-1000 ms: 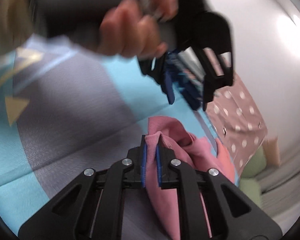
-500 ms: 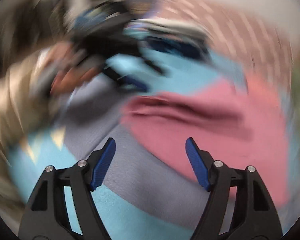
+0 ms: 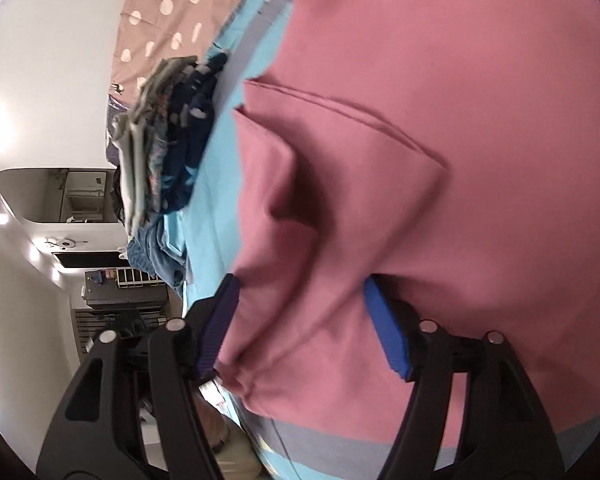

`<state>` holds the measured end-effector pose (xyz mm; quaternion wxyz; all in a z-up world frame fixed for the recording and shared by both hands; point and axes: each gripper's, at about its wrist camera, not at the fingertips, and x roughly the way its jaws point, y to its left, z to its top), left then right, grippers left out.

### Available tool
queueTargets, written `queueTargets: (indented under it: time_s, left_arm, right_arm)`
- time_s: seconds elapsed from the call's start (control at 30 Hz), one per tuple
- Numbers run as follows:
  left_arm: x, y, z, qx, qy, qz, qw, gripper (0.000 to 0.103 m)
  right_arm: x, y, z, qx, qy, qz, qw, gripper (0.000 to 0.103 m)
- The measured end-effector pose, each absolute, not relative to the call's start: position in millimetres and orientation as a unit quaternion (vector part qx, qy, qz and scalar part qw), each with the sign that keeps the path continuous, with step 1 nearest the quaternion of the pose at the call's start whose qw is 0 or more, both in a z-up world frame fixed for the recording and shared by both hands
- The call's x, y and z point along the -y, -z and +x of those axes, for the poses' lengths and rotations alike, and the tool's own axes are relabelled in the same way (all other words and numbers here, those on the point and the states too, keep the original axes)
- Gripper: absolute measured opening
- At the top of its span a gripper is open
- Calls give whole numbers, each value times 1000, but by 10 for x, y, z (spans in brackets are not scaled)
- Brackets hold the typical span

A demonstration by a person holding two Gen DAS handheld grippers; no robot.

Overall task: Fold small clothes
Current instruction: 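Grasp the folded pink shirt edge with the left gripper and fold it over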

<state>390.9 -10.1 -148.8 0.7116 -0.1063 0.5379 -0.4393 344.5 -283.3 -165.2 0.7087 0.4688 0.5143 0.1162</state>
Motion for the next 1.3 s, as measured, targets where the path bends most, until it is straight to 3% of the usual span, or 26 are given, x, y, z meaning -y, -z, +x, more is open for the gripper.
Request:
queueTargets:
  time_s: [0.13, 0.2, 0.43, 0.63, 0.67, 0.7, 0.8, 0.97, 1.1, 1.23, 1.3]
  left_arm:
    - [320, 1292, 3750, -488, 464, -16, 739, 68]
    - [472, 1215, 3719, -473, 477, 21, 741, 87]
    - [719, 1211, 4035, -469, 470, 21, 747, 87]
    - [658, 1415, 4405, -484, 419, -33, 767, 87]
    - [617, 1462, 4457, -488, 415, -47, 766, 82]
    - [562, 1530, 4522, -498, 413, -71, 759, 57]
    - [349, 1745, 4721, -535, 396, -161, 728, 15]
    - [121, 1782, 4803, -529, 395, -225, 717, 11]
    - [35, 1676, 4747, -521, 399, -273, 704, 11]
    - [33, 1558, 4699, -522, 401, -298, 691, 11]
    - [76, 1481, 4685, -522, 402, -304, 688, 10]
  right_arm:
    - [2684, 1569, 3619, -520, -143, 448, 713, 68]
    - [2636, 1504, 3696, -524, -161, 439, 712, 68]
    - [2253, 1123, 4030, -539, -209, 359, 733, 68]
    - [2034, 1112, 4233, -552, -238, 335, 726, 68]
    - [2021, 1119, 4254, -550, -244, 339, 724, 68]
    - [2029, 1110, 4253, -544, -247, 343, 724, 68]
    - [2099, 1055, 4172, -518, -258, 356, 734, 68]
    - [2143, 878, 3585, -470, -227, 257, 814, 71]
    - [1721, 863, 2906, -425, -180, 56, 885, 84]
    - [958, 1118, 2324, -365, -122, -157, 910, 85]
    - [742, 1207, 2128, -343, -134, -179, 913, 85]
